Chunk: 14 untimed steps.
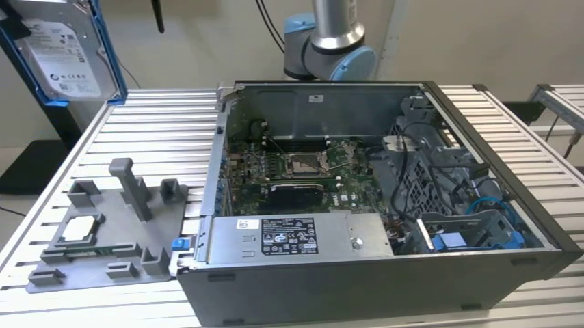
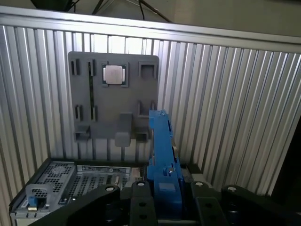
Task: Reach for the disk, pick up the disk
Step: 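Pick up the disk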
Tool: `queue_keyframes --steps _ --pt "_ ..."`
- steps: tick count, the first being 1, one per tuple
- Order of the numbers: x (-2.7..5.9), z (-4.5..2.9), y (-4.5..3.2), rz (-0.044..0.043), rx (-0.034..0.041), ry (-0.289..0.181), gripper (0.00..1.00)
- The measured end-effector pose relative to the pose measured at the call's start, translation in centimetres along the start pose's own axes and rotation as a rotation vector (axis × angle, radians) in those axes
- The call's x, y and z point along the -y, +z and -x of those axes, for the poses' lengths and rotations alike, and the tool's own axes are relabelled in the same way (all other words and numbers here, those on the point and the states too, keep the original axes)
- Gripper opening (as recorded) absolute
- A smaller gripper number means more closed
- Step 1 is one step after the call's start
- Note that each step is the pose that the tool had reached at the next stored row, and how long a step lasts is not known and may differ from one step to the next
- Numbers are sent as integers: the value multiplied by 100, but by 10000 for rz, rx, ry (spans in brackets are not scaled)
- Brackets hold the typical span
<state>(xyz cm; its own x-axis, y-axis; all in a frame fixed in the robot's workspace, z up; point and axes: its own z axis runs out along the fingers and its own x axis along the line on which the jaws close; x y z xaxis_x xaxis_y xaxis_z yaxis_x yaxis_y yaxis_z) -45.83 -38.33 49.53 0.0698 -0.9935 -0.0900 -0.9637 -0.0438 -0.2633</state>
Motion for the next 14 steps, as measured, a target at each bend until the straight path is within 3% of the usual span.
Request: queue_keyframes --steps 4,9,14 --pt "25 10 -103 -55 21 -4 0" --pt "34 8 -104 -54 44 1 0" --pt "196 -2 -70 -43 47 2 0"
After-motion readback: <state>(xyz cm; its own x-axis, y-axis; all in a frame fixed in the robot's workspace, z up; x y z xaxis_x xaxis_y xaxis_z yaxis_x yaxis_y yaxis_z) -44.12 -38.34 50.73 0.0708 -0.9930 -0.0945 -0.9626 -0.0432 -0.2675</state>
